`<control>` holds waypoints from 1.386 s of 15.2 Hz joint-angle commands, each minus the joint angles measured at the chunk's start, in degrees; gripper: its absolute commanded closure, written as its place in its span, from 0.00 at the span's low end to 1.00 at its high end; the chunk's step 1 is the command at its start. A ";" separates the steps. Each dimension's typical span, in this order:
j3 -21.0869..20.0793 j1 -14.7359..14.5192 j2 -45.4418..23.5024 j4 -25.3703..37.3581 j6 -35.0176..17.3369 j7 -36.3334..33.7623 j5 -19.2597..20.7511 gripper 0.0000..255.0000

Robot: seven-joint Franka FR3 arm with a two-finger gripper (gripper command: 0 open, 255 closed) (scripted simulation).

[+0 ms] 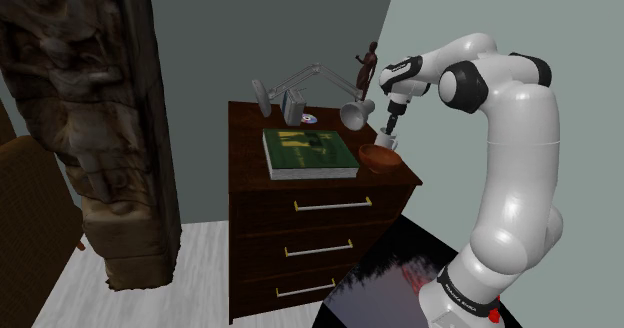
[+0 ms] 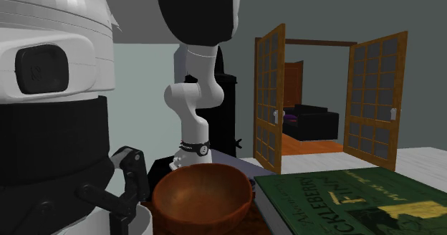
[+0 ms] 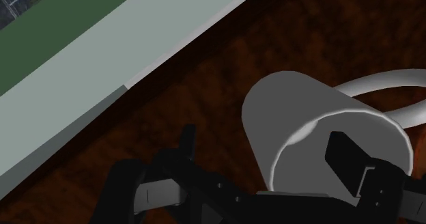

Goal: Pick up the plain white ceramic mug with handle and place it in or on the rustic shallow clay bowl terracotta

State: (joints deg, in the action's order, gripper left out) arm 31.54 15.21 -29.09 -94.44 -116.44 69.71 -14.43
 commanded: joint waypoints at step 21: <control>0.83 -0.36 2.33 2.93 4.95 -0.81 1.44 1.00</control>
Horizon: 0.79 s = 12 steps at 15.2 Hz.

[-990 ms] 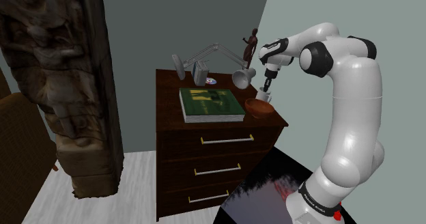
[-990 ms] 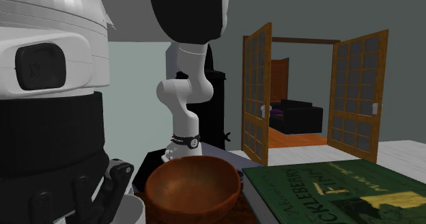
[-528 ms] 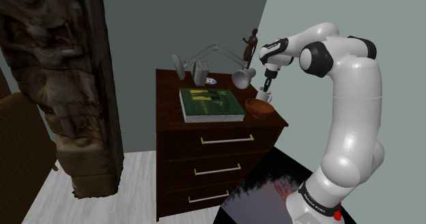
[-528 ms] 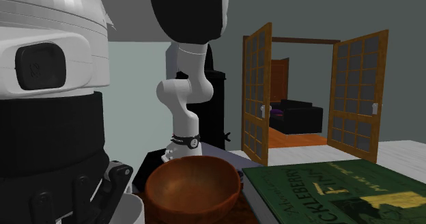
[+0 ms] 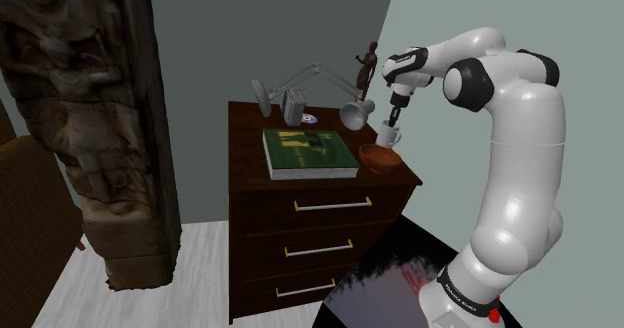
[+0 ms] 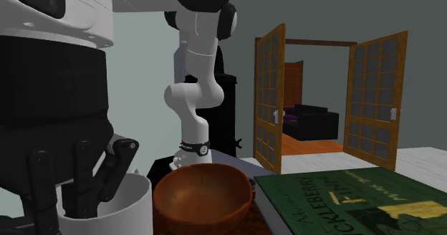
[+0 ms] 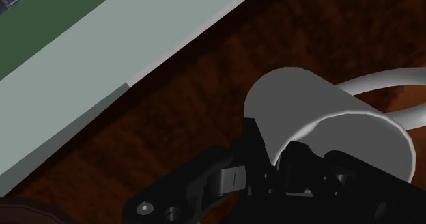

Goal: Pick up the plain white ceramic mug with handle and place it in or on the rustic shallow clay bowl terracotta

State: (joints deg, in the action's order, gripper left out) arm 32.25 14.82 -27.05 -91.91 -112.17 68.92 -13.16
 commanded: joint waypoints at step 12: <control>0.93 0.16 2.43 6.80 8.86 -0.85 1.61 1.00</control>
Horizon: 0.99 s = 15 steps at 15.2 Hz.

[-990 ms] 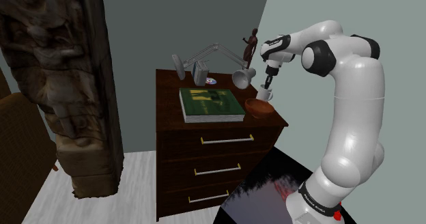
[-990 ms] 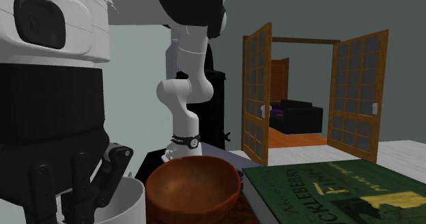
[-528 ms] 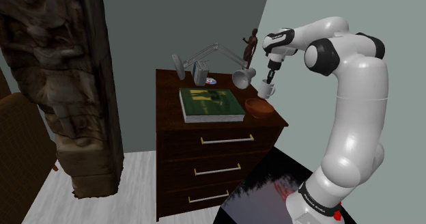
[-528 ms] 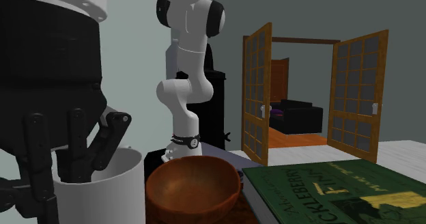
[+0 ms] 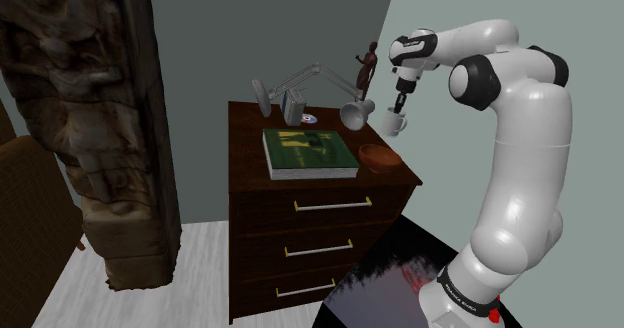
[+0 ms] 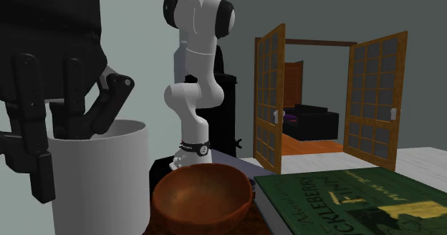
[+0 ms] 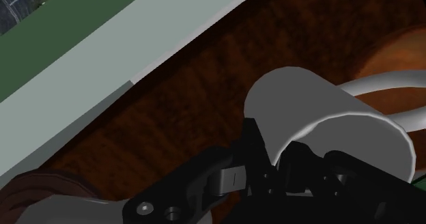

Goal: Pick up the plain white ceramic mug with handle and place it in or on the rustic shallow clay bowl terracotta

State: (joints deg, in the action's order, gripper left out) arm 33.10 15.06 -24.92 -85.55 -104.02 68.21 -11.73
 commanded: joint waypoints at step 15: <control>0.81 -8.15 16.57 -11.74 2.45 -7.76 8.72 1.00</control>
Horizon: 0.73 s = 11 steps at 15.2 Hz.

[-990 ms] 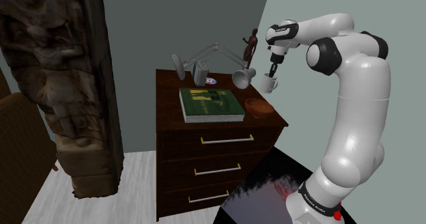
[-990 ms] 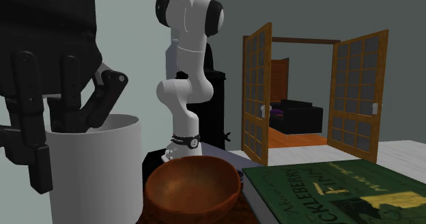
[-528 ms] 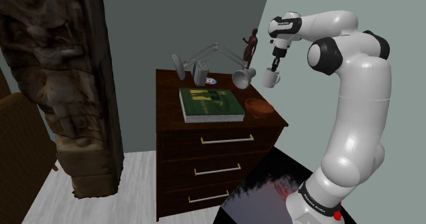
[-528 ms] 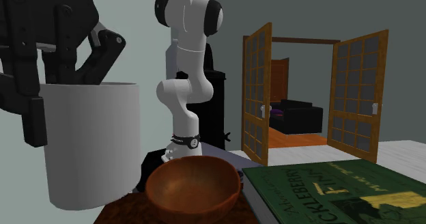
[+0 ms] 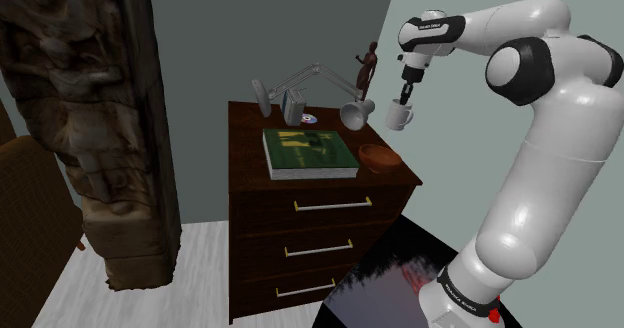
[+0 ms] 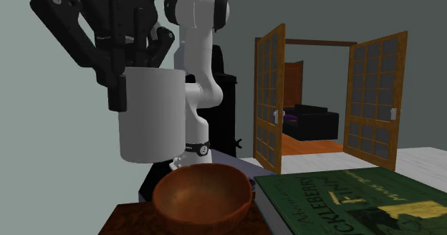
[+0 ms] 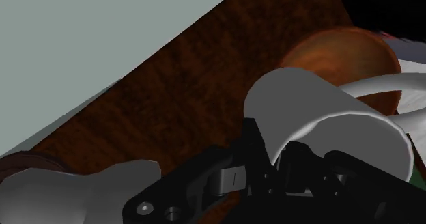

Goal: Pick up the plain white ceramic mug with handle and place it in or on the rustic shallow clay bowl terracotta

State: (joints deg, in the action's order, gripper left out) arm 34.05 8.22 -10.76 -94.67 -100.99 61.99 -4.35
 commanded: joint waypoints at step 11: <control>-5.24 -6.29 21.57 -22.38 -3.56 -14.50 10.94 1.00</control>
State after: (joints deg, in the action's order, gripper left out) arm 28.82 1.89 10.59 -116.09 -103.78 47.61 6.45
